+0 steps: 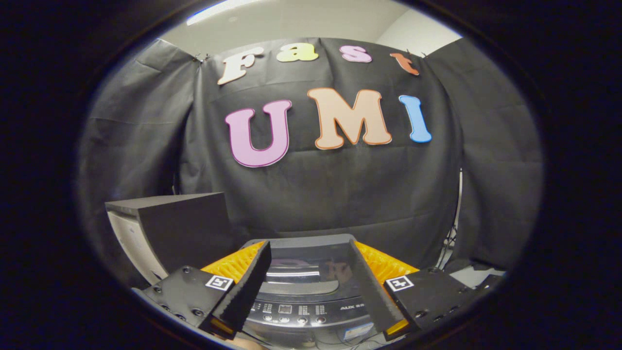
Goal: Put the clothes into the washing machine and then close the washing machine lid.
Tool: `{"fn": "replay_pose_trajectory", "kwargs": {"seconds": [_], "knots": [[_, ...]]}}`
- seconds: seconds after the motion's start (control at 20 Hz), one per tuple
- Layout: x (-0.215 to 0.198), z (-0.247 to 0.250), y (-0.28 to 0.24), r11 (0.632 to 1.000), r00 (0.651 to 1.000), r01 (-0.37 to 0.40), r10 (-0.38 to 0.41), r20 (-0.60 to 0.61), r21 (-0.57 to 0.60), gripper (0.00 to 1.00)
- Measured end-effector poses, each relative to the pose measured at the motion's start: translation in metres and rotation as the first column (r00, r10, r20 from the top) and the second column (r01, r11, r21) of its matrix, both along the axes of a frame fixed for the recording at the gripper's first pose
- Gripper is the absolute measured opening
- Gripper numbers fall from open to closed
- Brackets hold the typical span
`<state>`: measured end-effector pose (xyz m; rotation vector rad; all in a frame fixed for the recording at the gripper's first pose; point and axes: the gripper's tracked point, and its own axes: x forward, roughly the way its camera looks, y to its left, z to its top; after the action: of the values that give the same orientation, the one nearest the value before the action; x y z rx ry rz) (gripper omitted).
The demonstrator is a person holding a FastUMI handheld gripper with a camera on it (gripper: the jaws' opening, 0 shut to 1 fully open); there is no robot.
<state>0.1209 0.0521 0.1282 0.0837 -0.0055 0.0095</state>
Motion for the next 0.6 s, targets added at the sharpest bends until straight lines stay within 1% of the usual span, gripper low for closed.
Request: {"fn": "replay_pose_trajectory", "kwargs": {"seconds": [0.2, 0.3, 0.5, 0.6], "knots": [[-0.033, -0.012, -0.007, 0.998, 0.999, -0.008, 0.010, 0.040, -0.058, 0.98], [-0.044, -0.024, -0.014, 0.996, 0.999, 0.002, 0.002, 0.045, -0.088, 0.98], [-0.067, -0.040, -0.018, 0.995, 0.998, 0.003, 0.002, 0.061, -0.097, 0.98], [-0.074, -0.050, -0.022, 0.995, 0.999, 0.012, -0.007, 0.051, -0.103, 0.98]]}}
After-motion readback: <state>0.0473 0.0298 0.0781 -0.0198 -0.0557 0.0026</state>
